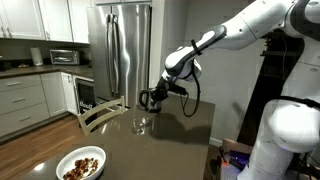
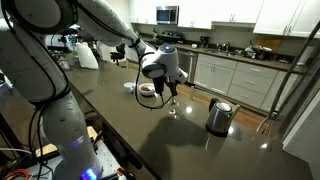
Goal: Use the spoon to transfer contents from the white bowl into the glass cup then put the spoon in the bowl
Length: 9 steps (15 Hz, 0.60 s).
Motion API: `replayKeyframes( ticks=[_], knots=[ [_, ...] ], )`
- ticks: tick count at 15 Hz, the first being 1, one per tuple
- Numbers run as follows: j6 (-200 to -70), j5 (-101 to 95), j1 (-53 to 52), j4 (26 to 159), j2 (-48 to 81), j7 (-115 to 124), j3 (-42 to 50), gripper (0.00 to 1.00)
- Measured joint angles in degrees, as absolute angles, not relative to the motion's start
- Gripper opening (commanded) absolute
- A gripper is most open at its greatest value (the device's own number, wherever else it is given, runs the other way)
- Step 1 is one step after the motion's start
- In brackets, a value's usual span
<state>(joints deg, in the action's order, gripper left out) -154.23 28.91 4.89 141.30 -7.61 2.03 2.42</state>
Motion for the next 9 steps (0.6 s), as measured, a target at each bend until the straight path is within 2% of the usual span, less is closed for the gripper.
replayKeyframes(
  ticks=[9],
  knots=[
    [-154.18, 20.03, 4.23, 140.81, -7.61, 8.3, 2.01, 0.02]
  ],
)
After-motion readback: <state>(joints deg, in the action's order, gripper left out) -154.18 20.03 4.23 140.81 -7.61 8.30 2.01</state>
